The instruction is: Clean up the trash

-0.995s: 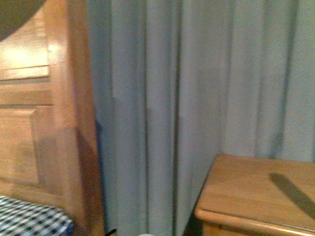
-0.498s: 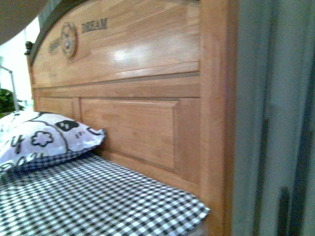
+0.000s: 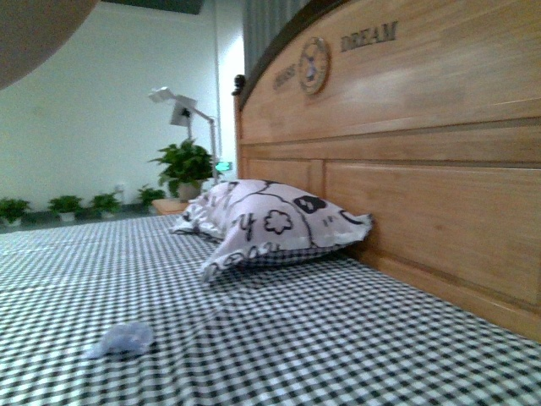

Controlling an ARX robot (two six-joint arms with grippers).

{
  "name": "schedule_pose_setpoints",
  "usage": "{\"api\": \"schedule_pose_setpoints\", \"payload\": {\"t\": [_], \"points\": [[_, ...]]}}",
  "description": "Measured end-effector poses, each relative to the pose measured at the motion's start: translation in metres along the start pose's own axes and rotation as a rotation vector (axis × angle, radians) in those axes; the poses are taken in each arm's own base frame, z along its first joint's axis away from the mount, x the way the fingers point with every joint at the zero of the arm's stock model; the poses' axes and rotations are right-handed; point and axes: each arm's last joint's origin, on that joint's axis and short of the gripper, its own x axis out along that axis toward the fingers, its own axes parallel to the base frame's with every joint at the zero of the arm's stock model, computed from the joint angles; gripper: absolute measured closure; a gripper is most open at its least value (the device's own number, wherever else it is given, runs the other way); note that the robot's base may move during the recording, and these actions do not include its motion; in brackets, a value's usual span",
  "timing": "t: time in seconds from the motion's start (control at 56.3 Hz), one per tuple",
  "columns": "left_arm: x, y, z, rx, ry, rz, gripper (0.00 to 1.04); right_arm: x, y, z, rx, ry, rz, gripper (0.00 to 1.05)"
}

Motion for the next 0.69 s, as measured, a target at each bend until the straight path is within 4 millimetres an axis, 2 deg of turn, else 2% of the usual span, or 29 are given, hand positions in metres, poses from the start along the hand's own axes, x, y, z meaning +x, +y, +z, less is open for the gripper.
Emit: {"api": "schedule_pose_setpoints", "payload": {"t": [0.444, 0.533, 0.622, 0.693], "points": [[0.0, 0.0, 0.0, -0.012, 0.008, 0.013, 0.77, 0.0, 0.001, -0.001, -0.003, 0.004, 0.018, 0.84], [0.006, 0.003, 0.001, -0.076, 0.201, 0.031, 0.77, 0.0, 0.001, 0.0, -0.003, 0.003, 0.004, 0.84], [0.02, 0.014, 0.002, -0.118, 0.419, 0.043, 0.77, 0.0, 0.0, 0.0, -0.003, 0.002, -0.006, 0.84], [0.034, 0.024, -0.004, -0.115, 0.489, 0.026, 0.77, 0.0, 0.0, 0.0, -0.003, 0.002, -0.005, 0.84]]}}
